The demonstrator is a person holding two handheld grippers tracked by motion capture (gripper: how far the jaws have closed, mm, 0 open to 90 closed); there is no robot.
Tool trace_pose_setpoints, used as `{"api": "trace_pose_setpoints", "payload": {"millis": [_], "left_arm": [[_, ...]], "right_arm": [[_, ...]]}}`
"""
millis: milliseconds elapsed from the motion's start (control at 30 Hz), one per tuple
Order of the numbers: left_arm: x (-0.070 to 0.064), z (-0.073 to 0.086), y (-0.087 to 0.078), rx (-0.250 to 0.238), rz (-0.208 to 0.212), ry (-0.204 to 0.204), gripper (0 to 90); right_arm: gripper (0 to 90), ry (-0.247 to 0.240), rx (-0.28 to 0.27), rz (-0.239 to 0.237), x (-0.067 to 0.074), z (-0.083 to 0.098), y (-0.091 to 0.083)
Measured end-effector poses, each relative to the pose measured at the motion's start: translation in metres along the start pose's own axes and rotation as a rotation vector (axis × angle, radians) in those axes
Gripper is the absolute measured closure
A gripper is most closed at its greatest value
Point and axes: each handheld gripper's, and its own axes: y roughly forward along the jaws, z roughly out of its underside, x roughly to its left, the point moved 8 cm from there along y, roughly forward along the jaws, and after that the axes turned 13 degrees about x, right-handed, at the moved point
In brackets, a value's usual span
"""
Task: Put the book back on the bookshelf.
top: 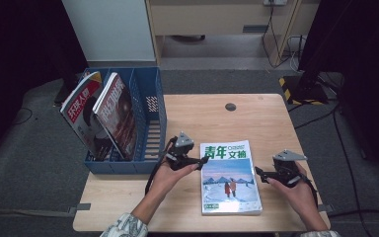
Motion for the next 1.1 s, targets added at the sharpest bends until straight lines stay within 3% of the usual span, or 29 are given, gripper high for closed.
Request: {"api": "trace_pose_setpoints", "payload": {"millis": [100,300,400,533,667,767,900,967,1033,1100], "left_arm": [[-0.009,0.01,0.018,0.042,0.007,0.016,19.4],[-0.016,0.02,0.033,0.072,0.01,0.017,18.1],[-0.022,0.031,0.043,0.111,0.008,0.036,17.9],[-0.021,0.04,0.049,0.121,-0.006,0.028,17.7],[-0.021,0.047,0.053,0.125,0.018,-0.014,17.2],[-0.023,0.047,0.055,0.127,0.038,-0.035,16.7],[-0.02,0.045,0.051,0.127,0.021,-0.011,16.3],[-0.018,0.052,0.054,0.152,0.024,-0.021,15.8],[-0.019,0.054,0.054,0.145,0.033,-0.039,14.8],[-0.021,0.054,0.054,0.144,0.032,-0.03,14.8]], "right_arm": [[14.2,-0.005,-0.001,-0.034,0.006,0.002,-0.004],[11.3,-0.03,0.016,-0.1,0.02,0.002,-0.001],[9.6,-0.056,0.027,-0.143,0.028,0.001,0.002],[9.5,-0.087,0.05,-0.181,0.038,0.001,0.005],[8.8,-0.157,0.093,-0.202,0.045,0.009,0.01],[8.2,-0.162,0.112,-0.221,0.048,0.015,0.012],[7.8,-0.152,0.137,-0.241,0.049,0.02,0.015],[7.0,-0.143,0.143,-0.267,0.051,0.02,0.016],[5.1,-0.13,0.153,-0.281,0.053,0.02,0.019],[4.2,-0.131,0.158,-0.289,0.054,0.019,0.022]]}}
